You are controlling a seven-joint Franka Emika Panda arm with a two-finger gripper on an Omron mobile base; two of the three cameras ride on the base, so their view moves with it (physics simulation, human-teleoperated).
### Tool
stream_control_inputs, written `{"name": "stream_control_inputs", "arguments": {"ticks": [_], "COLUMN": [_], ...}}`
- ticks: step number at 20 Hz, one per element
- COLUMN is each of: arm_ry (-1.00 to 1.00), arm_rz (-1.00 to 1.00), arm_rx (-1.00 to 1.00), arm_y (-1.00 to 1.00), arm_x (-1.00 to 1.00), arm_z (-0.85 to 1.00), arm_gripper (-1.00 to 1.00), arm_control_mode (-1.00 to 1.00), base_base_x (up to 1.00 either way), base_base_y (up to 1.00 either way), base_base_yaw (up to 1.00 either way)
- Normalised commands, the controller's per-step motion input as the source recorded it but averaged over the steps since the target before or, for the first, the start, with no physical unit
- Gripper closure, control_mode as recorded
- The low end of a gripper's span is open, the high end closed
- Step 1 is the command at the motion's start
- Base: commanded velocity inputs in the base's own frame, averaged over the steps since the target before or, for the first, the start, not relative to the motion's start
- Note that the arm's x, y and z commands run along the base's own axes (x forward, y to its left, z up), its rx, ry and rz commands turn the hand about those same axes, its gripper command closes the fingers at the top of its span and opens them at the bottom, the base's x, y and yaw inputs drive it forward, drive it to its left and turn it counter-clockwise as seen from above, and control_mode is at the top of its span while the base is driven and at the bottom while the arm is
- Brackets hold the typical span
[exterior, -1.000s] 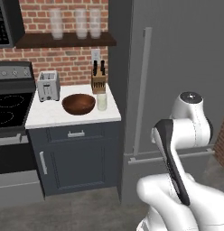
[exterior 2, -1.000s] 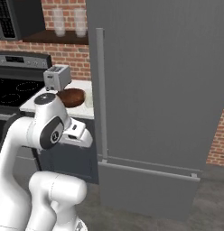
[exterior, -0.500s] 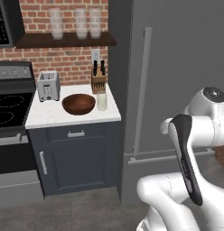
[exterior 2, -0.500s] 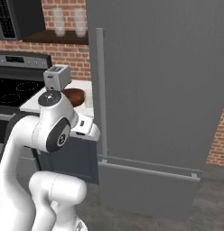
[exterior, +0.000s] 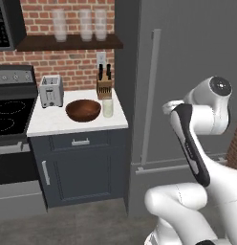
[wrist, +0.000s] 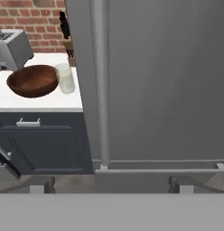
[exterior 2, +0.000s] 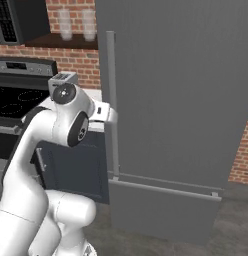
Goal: Grab a lemon wedge from the fridge and one ice cube from the ice bowl, and put them in the glass of lemonade.
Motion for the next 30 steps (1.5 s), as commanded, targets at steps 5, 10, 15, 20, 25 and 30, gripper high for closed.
{"name": "stream_control_inputs", "arguments": {"ticks": [5,10,15,20,25,30], "arm_ry": [-0.07,0.04,0.02,0.0,-0.03,-0.05], "arm_rz": [-0.02,-0.05,-0.01,0.0,0.0,0.0], "arm_rx": [-0.04,0.0,0.0,0.0,0.0,0.0], "arm_y": [0.04,0.07,0.1,0.06,0.05,0.0], "arm_x": [0.73,0.6,0.57,0.58,0.56,0.52], "arm_z": [0.12,-0.13,-0.28,-0.27,-0.3,-0.14], "arm_gripper": [-1.0,-1.0,-1.0,-1.0,-1.0,-1.0], "arm_control_mode": [-1.0,-1.0,-1.0,-1.0,-1.0,-1.0], "base_base_x": [0.0,0.0,0.0,0.0,0.0,0.0], "base_base_y": [0.0,0.0,0.0,0.0,0.0,0.0], "base_base_yaw": [0.0,0.0,0.0,0.0,0.0,0.0]}}
